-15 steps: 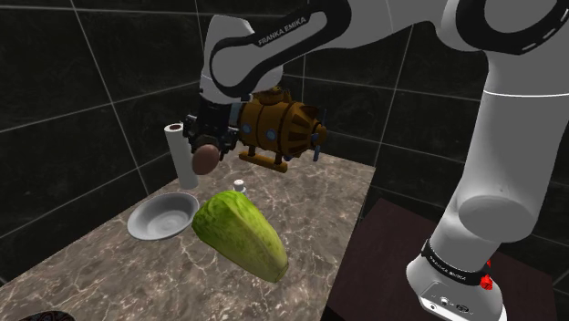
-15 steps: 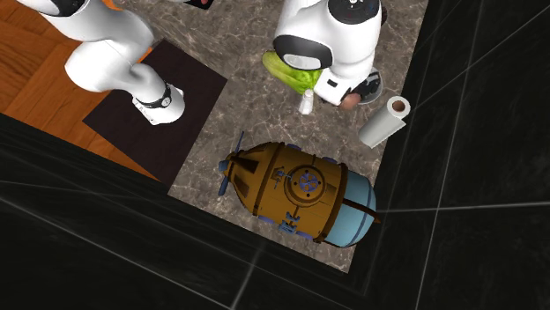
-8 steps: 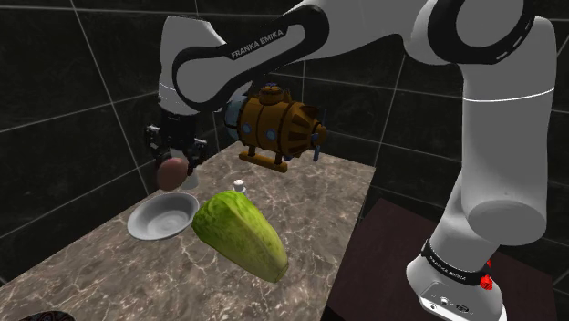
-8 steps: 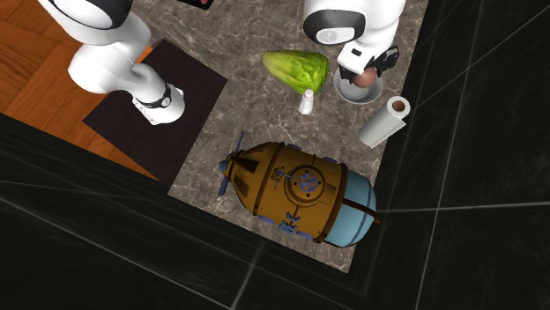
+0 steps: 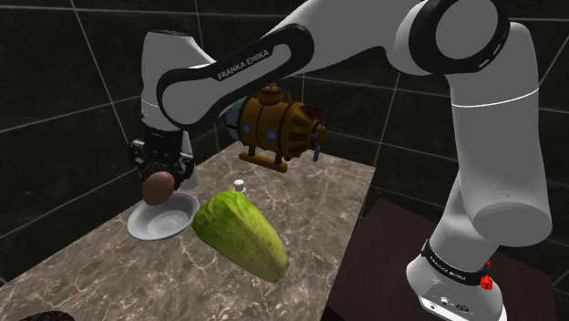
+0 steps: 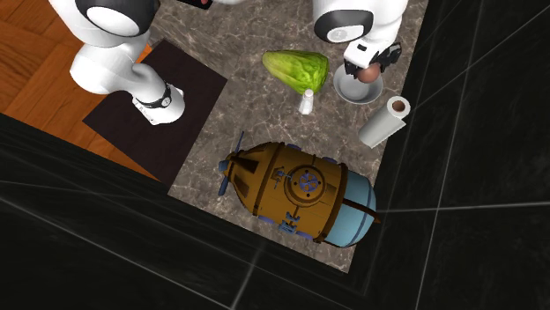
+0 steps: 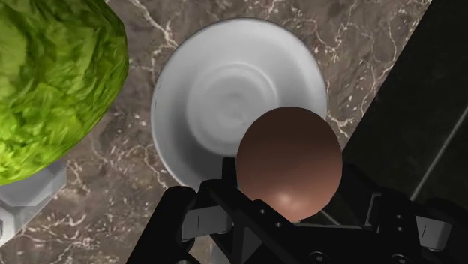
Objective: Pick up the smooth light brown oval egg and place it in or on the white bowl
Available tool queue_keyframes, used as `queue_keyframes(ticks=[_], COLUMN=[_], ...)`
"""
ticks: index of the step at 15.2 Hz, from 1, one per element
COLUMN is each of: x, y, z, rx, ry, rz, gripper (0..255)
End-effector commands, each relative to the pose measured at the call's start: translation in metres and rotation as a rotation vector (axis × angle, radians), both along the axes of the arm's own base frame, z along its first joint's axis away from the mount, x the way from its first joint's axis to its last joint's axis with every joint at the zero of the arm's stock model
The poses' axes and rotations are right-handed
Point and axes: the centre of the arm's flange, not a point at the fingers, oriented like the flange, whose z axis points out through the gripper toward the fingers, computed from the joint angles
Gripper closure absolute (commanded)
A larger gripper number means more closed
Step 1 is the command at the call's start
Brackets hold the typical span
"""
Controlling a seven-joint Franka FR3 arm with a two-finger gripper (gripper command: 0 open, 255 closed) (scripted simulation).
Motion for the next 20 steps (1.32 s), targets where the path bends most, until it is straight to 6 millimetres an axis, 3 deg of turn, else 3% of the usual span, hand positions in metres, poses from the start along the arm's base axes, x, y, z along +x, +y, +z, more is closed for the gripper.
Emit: queue_keyframes(ticks=[1, 8, 15, 16, 20], x=[-0.001, -0.001, -0.001, -0.001, -0.001], y=[0.001, 0.001, 0.001, 0.001, 0.001], z=[-0.01, -0.047, -0.047, -0.047, -0.047], rx=[0.0, 0.0, 0.0, 0.0, 0.0], ry=[-0.001, -0.001, -0.001, -0.001, -0.001], rz=[0.0, 0.0, 0.0, 0.0, 0.0], gripper=[255, 255, 255, 0, 0])
